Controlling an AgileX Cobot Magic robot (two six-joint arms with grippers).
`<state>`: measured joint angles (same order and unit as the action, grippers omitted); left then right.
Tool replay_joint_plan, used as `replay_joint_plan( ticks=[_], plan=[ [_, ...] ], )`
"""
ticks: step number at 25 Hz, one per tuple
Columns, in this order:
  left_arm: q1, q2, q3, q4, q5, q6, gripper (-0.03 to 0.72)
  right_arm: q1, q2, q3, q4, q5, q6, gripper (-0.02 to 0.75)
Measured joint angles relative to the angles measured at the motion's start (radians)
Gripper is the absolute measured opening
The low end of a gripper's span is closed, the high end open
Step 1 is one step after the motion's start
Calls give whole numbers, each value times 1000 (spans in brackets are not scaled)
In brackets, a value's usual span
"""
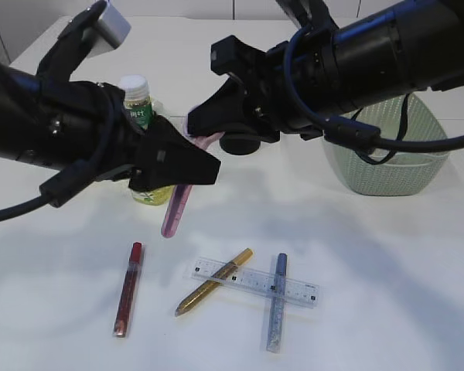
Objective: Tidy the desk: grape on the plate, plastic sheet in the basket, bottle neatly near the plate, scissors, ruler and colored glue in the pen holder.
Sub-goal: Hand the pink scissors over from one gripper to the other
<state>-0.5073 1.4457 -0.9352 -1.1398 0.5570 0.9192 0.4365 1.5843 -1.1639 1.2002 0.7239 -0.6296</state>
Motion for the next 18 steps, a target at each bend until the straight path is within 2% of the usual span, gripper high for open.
replay_joint_plan(
  ticks=[6,9,13,18],
  plan=[
    [0,-8,0,95,58,2,442,0,0,0,2,0,0,57],
    [0,-25,0,154,68,-43,441,0,0,0,2,-20,0,57],
    [0,-31,0,340,93,-202,441,0,0,0,2,-64,0,56],
    [0,-31,0,585,119,-477,439,0,0,0,4,-113,0,56]
  ],
)
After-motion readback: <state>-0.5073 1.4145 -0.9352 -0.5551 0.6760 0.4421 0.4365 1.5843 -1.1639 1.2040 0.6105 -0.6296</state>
